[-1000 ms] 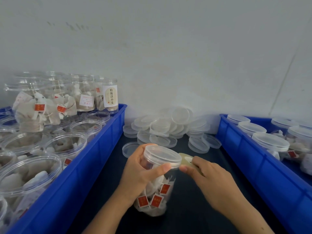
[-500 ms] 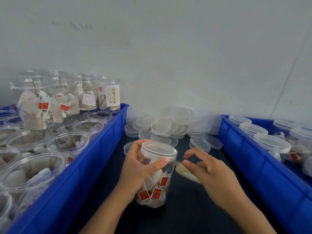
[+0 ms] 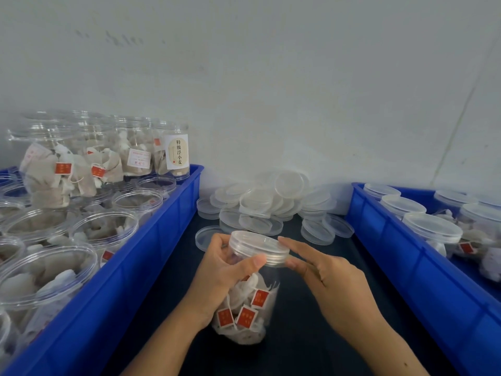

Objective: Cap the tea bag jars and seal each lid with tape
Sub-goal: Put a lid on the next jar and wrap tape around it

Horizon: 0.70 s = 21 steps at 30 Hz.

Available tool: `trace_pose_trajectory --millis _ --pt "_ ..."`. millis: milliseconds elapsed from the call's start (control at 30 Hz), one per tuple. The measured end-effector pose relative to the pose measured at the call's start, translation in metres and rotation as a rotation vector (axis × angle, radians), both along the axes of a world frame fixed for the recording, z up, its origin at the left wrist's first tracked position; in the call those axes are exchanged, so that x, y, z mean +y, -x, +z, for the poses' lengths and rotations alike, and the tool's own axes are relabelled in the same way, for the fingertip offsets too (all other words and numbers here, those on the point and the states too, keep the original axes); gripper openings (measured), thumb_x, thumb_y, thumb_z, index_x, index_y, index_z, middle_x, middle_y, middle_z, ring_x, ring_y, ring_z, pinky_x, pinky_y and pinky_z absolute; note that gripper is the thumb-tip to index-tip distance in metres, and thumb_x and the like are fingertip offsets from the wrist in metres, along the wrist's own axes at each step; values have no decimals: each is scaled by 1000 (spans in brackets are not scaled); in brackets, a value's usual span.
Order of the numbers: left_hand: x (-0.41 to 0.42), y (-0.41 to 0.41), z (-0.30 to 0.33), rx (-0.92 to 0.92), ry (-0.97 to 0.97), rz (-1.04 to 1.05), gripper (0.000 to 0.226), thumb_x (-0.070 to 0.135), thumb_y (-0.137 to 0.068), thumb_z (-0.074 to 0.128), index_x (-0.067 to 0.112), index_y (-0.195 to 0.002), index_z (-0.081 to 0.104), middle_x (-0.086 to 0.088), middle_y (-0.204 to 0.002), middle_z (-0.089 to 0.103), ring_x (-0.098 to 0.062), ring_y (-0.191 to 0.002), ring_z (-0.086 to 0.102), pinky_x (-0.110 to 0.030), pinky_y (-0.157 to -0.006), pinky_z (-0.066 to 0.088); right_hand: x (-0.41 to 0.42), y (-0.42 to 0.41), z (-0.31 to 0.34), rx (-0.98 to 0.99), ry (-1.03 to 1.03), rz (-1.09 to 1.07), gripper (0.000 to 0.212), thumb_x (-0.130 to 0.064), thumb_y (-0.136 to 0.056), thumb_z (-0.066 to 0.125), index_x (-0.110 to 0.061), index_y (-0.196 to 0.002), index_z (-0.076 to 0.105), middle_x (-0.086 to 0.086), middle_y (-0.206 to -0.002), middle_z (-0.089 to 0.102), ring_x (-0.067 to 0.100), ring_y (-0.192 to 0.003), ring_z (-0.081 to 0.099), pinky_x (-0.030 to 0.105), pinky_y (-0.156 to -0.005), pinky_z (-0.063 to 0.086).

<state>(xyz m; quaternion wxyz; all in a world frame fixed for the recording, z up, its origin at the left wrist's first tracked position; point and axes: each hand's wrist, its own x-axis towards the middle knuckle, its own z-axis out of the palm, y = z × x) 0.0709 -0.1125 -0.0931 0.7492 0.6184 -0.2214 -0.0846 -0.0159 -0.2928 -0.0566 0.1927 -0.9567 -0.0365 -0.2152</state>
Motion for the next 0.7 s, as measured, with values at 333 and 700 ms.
trace_pose_trajectory --millis 333,700 --pt "-8 17 3 -274 -220 195 54 59 -86 42 29 -129 53 10 -110 66 -2 -101 65 -26 -89 52 7 0 -8 -61 6 -93 69 -71 -77 5 -55 -139 31 -11 -65 55 1 -60 53 16 -55 42" --pt "-15 25 3 -362 -320 446 74 80 -50 64 58 -115 36 46 -108 48 21 -106 47 0 -75 43 25 4 -9 -142 100 -115 53 -54 -92 23 -42 -140 43 -13 -67 53 7 -57 52 24 -51 44"
